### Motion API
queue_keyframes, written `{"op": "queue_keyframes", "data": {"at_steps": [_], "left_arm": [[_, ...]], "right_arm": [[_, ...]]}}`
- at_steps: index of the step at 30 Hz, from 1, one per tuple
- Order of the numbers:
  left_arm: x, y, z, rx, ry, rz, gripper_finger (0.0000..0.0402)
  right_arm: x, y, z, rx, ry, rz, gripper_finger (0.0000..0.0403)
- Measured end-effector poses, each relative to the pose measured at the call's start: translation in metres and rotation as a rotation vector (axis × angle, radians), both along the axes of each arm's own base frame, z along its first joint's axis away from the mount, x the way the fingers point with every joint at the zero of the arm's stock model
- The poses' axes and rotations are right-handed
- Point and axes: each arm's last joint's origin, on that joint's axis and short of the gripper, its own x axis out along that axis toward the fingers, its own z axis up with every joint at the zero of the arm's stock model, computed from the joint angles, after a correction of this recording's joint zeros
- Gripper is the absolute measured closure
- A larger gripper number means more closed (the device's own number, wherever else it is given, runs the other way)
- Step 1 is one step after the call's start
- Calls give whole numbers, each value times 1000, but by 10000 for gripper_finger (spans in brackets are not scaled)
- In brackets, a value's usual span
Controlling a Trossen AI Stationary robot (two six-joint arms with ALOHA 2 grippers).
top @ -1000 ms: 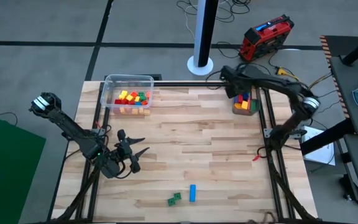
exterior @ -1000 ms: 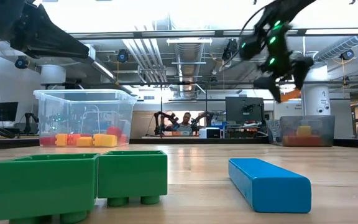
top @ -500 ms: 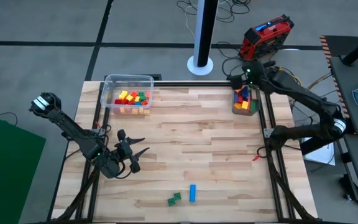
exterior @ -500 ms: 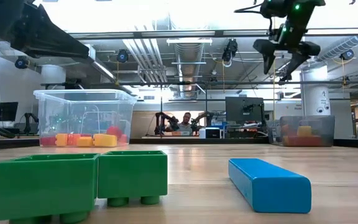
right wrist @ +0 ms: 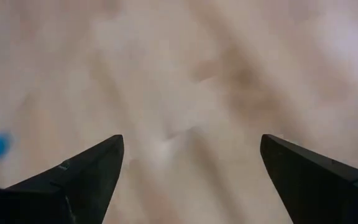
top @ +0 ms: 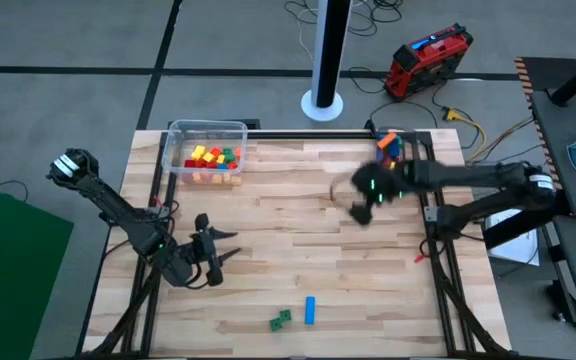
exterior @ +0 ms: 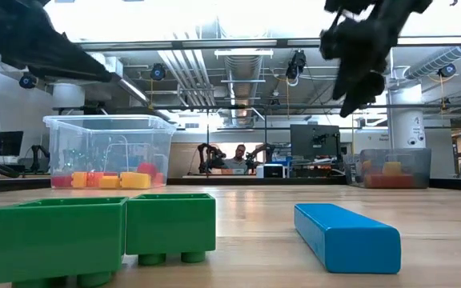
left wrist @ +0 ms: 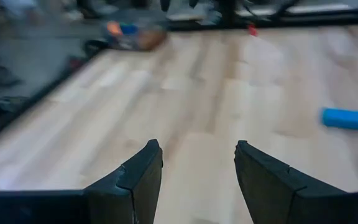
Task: Sort blocks by size
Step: Put the green square game piece into the transparent bin
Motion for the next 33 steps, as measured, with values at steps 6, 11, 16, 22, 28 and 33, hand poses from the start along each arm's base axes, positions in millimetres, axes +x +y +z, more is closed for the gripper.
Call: {"op": "queue_keyframes", "data": {"at_steps": [6,11,16,22,28,33], "left_arm": [[1,-7,-1,-129,68,-182,223],[3,-16,-4,-181,54,-227,223],[9,-30,-11,-203,23,-259,223],[19,-52,-15,-171,54,-274,223],[33,-80,-14,-54,129,-337,223],[45,-97,-18,-19,169,-320,223]], "right_arm": [[9,76,-8,31,-118,203,35],[10,122,-10,91,-322,323,35],[5,152,-8,149,-472,437,35],[0,164,-7,192,-483,457,35],[13,171,-18,189,-493,461,35],[26,178,-37,174,-454,466,35]]}}
